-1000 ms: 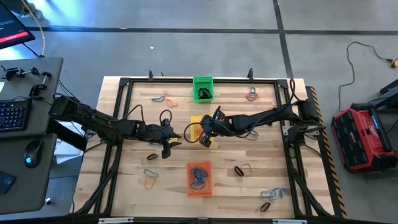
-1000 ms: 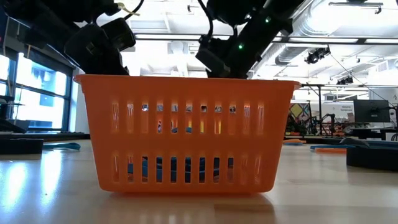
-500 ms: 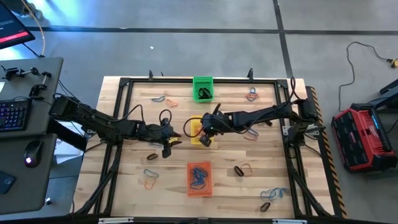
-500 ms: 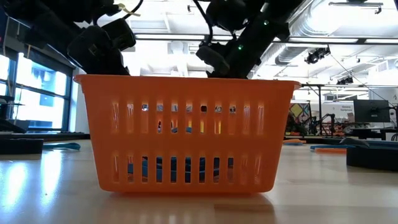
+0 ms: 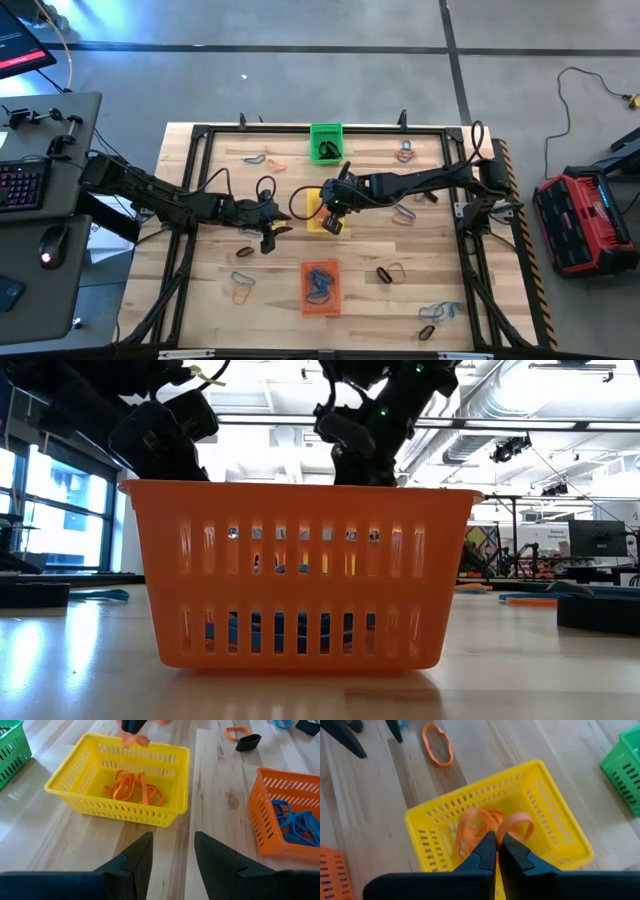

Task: Sort rubber bands into baskets
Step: Put the orange rubber band into the yellow bin

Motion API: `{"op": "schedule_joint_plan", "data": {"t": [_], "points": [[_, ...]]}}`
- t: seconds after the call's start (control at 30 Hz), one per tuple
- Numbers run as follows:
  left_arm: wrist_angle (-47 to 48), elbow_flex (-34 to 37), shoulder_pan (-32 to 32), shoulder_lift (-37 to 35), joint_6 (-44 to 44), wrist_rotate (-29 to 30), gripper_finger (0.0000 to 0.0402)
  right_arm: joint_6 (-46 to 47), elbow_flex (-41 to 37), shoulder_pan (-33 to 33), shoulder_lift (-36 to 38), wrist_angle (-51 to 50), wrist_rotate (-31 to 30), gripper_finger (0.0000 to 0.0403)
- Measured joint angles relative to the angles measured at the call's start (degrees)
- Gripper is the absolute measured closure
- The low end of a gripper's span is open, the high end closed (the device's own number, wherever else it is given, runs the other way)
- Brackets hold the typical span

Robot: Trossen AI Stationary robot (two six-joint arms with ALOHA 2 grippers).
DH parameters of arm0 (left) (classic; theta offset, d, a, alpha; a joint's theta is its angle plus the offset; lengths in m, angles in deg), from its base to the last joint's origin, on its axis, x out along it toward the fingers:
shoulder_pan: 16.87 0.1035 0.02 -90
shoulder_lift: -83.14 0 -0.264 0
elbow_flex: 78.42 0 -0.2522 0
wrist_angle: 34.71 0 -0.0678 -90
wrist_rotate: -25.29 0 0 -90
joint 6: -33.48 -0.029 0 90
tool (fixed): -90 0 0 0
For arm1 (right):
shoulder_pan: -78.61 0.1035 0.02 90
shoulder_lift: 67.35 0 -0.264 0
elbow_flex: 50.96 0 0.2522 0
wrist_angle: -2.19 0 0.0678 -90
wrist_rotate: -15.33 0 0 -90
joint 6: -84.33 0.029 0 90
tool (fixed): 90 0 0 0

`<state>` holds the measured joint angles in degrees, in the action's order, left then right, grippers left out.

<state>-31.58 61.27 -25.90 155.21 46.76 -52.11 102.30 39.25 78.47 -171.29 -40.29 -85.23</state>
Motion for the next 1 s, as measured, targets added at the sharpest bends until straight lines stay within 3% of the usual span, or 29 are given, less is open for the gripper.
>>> {"op": "schedule_joint_plan", "data": {"t": [0.33, 0.57, 1.0], "points": [[0.0, 0.0, 0.0, 0.0, 0.0, 0.2, 0.0263, -4.3, 6.2, -0.3, -0.6, -5.3, 0.1, 0.0403], [-0.1, 0.0, 0.0, 0.0, 0.1, 0.2, 0.0263, -4.6, 5.9, -0.6, -3.3, -8.4, 0.1, 0.0403], [-0.2, 0.0, 0.0, 0.0, 0.0, 0.2, 0.0263, -5.2, 5.9, -3.9, -9.6, -4.8, 3.3, 0.0403]]}}
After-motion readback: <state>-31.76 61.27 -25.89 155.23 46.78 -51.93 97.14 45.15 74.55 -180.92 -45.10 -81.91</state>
